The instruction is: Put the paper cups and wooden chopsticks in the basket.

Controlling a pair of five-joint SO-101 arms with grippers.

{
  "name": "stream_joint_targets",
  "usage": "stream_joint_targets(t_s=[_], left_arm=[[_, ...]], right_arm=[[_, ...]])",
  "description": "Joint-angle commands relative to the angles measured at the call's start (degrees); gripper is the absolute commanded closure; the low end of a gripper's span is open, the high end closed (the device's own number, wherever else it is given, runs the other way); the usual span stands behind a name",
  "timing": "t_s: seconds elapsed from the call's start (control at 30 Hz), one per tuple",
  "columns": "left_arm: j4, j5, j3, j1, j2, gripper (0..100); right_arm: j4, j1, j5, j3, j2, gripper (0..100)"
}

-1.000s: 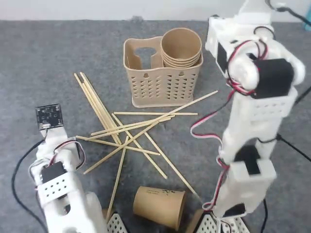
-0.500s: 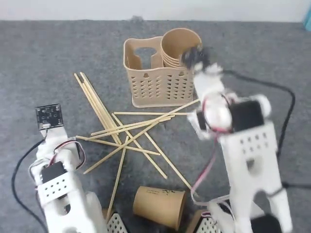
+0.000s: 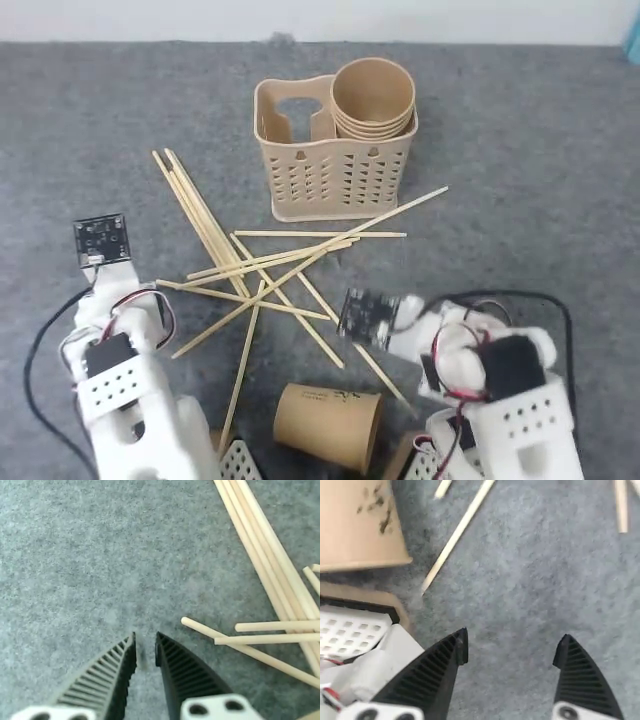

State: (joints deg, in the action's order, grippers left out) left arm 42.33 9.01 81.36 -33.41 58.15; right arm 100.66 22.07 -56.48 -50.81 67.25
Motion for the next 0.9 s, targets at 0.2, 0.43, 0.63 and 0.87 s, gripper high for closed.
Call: stream_joint_targets(t_s=[0.2, 0.43, 0.63, 0.87], left_arm=[[-2.0, 0.0, -2.5, 0.4, -0.2, 93], [-3.6, -4.0, -2.7, -2.0, -0.3, 93], [-3.9, -4.0, -3.0, -2.4, -0.3, 93], [-5.2, -4.0, -2.9, -2.3, -0.3, 93]], right_arm=[[1.5, 8.0, -2.9, -0.5, 2.2, 71.3], [1.5, 24.6, -1.3, -0.6, -3.2, 71.3], [1.5, 31.9, -1.2, 0.5, -15.1, 71.3], [0.3, 47.0, 5.7, 0.7, -16.0, 71.2]])
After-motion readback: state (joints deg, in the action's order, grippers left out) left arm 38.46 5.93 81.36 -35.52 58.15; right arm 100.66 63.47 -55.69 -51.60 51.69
